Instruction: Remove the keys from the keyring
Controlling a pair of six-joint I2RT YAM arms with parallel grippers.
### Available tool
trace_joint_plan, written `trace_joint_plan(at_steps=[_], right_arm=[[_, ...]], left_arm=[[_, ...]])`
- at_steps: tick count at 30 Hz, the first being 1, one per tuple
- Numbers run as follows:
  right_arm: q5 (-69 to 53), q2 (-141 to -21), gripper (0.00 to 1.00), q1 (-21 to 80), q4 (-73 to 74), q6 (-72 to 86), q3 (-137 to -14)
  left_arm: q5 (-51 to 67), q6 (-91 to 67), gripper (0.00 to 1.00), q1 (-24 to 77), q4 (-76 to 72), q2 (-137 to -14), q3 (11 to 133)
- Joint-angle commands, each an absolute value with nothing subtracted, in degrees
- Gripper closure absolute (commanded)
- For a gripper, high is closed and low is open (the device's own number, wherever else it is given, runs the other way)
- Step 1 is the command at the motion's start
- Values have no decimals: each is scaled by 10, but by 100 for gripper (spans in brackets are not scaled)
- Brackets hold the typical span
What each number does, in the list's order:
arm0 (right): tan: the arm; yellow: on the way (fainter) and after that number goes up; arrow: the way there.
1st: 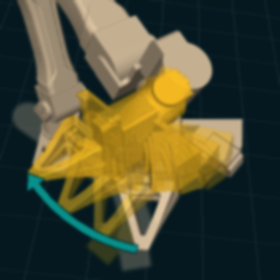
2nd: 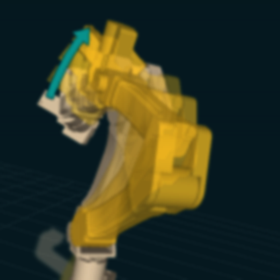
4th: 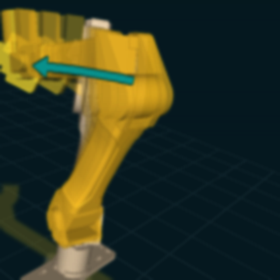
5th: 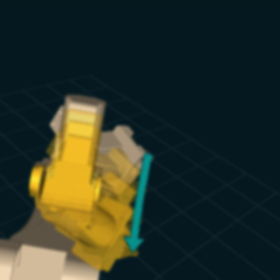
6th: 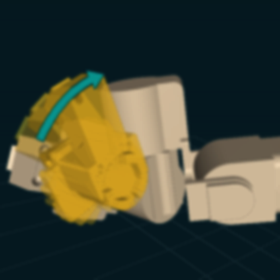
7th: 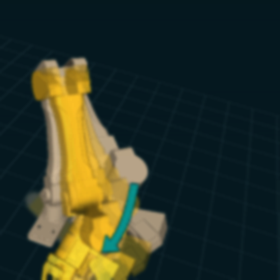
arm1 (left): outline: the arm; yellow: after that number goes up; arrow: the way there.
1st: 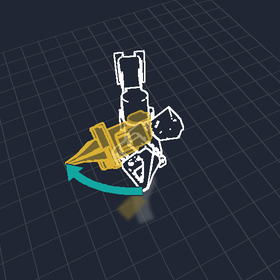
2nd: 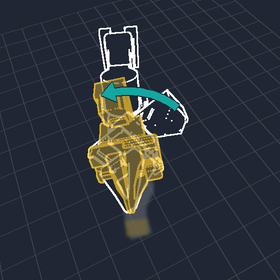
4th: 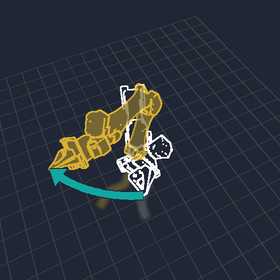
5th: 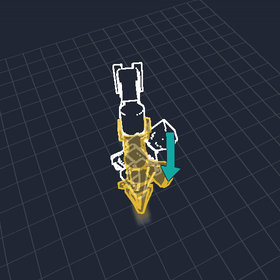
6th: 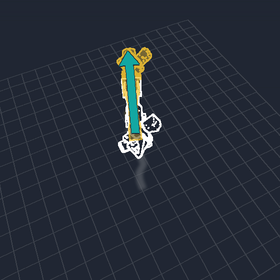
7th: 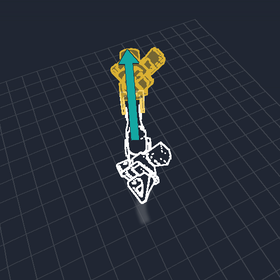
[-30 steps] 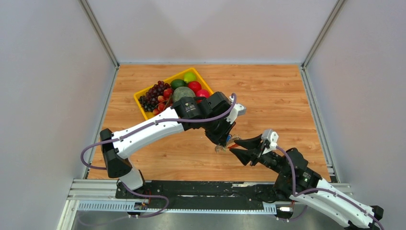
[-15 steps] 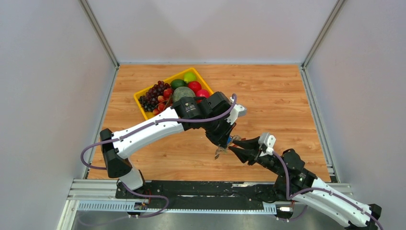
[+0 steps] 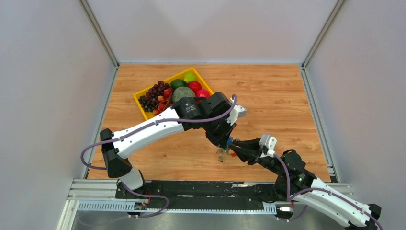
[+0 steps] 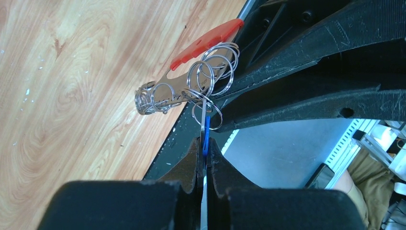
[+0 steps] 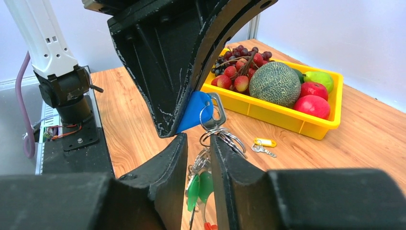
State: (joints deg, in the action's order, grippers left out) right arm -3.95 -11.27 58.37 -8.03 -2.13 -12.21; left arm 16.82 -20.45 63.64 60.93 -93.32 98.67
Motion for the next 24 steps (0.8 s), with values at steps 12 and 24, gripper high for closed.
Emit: trace_joint_plan(at_steps=[12,24], right_arm=[[-25,-101,100,586,-125,-24,-122],[-154,-120,100,587,-123,-46,-120]], left_arm=[[179,-218,100,637,571,-894,978],[172,-218,100,616,600,-911,1004]])
